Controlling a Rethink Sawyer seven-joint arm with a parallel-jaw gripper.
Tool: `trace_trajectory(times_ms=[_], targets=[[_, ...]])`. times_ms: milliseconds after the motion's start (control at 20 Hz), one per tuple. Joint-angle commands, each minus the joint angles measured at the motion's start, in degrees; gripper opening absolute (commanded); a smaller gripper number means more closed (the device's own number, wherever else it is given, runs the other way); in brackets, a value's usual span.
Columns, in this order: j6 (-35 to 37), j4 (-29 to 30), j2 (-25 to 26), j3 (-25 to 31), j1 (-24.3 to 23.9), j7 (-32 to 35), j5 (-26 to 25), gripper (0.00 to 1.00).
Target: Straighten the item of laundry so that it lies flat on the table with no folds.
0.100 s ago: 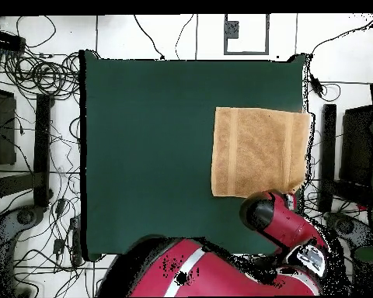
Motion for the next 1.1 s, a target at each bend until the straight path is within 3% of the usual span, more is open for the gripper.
trace_trajectory(times_ms=[50,750,900,1100], targets=[[8.93,-1.13,2.27,1.87,2.74,13.33,3.43,1.0],[10.63,-1.87,2.01,1.59,3.01,12.81,2.47,1.0],[12.05,-1.63,-1.98,5.15,1.13,9.62,0.06,1.0],[13.9,0.61,-8.76,13.81,-5.12,4.31,-3.3,1.0]])
